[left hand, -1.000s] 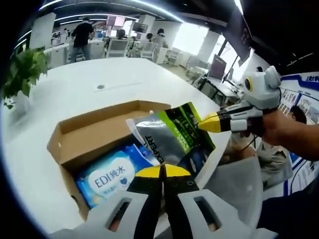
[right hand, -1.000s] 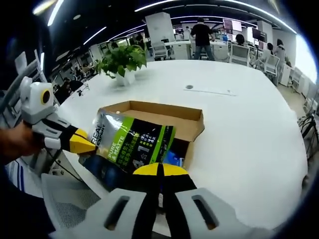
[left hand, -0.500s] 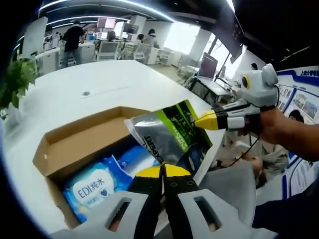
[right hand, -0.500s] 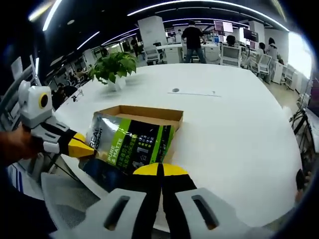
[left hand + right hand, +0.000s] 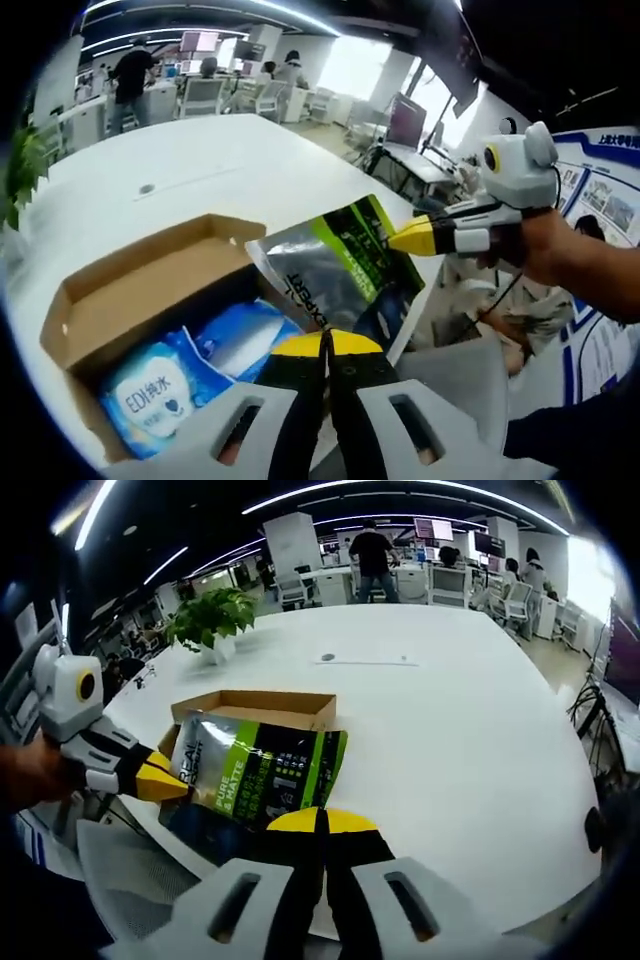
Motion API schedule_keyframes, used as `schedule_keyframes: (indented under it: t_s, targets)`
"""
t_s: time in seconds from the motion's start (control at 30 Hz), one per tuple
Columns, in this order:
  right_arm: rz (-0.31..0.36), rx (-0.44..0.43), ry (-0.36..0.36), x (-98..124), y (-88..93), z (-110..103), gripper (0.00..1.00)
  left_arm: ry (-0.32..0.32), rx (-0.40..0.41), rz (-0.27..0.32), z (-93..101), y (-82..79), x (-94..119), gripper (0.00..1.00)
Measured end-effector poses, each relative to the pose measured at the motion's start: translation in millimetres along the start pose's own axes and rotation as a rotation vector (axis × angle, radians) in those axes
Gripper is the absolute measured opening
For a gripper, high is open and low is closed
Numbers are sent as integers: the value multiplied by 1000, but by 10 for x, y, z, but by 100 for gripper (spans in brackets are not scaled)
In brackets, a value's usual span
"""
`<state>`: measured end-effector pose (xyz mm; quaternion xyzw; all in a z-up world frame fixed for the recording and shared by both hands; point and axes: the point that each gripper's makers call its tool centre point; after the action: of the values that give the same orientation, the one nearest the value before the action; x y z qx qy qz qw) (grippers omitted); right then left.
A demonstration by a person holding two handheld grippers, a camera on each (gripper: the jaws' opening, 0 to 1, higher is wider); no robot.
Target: Operate the shoe box by opening the lid, removing the specified soft item, and placing it in the target area until the item is outside and the box remains undamaged.
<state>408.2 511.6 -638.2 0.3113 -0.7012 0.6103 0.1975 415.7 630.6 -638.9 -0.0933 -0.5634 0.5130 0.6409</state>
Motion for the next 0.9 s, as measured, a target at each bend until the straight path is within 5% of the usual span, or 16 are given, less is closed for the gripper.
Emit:
schedule_keyframes:
  t_s: [0.9]
  targets:
    - [-26,-42,48,-43,136,794,0,27,-26,-69,217,-156,-781,0]
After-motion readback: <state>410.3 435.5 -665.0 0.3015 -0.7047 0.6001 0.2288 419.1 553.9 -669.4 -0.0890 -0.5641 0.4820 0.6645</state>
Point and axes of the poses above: the point that each gripper's makers call its tool centre point, and the gripper's own axes: x roughly backward along the fingers, z roughly to its right, y roughly out of its underside, and after that the axes turned 1 degree about x, right-handed
